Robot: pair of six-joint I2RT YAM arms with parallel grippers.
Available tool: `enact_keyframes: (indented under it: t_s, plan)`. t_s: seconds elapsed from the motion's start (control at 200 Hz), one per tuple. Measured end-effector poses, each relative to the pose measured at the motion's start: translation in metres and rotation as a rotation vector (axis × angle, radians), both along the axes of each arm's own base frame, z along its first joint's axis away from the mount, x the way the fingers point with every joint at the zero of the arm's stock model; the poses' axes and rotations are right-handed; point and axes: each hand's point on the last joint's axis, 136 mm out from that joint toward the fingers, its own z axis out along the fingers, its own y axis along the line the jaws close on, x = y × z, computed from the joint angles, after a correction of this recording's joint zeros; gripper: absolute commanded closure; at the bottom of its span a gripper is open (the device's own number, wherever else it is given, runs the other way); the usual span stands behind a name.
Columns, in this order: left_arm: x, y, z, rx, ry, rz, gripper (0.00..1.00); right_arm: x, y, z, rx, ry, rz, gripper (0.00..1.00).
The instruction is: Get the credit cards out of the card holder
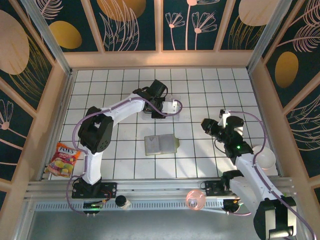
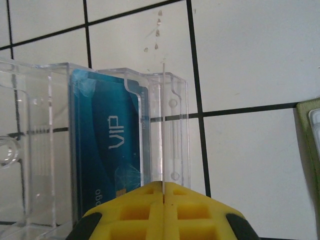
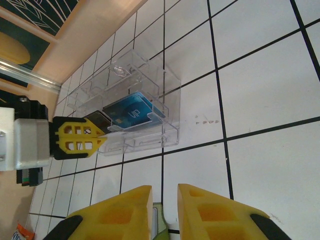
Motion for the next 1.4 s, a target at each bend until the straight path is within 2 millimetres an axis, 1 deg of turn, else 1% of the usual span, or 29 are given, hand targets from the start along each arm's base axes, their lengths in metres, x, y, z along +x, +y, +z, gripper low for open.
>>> enact_keyframes:
  t_s: [0.2, 0.525, 0.801, 1.401]
  plan:
    - [0.005, -0.002, -0.011, 0.020, 0.011, 0.027, 1.00, 0.001, -0.002, 0.000, 0.002, 0.000, -0.006, 0.79]
    - [0.010, -0.008, -0.004, 0.004, -0.003, 0.045, 1.00, 0.000, -0.001, 0.000, 0.010, 0.002, 0.004, 0.79]
    - [0.015, -0.005, -0.006, 0.023, -0.024, 0.060, 1.00, 0.001, -0.002, -0.001, 0.011, 0.007, 0.001, 0.79]
    - [0.014, -0.004, -0.008, 0.029, -0.023, 0.062, 1.00, 0.001, -0.003, 0.000, 0.014, 0.007, 0.002, 0.79]
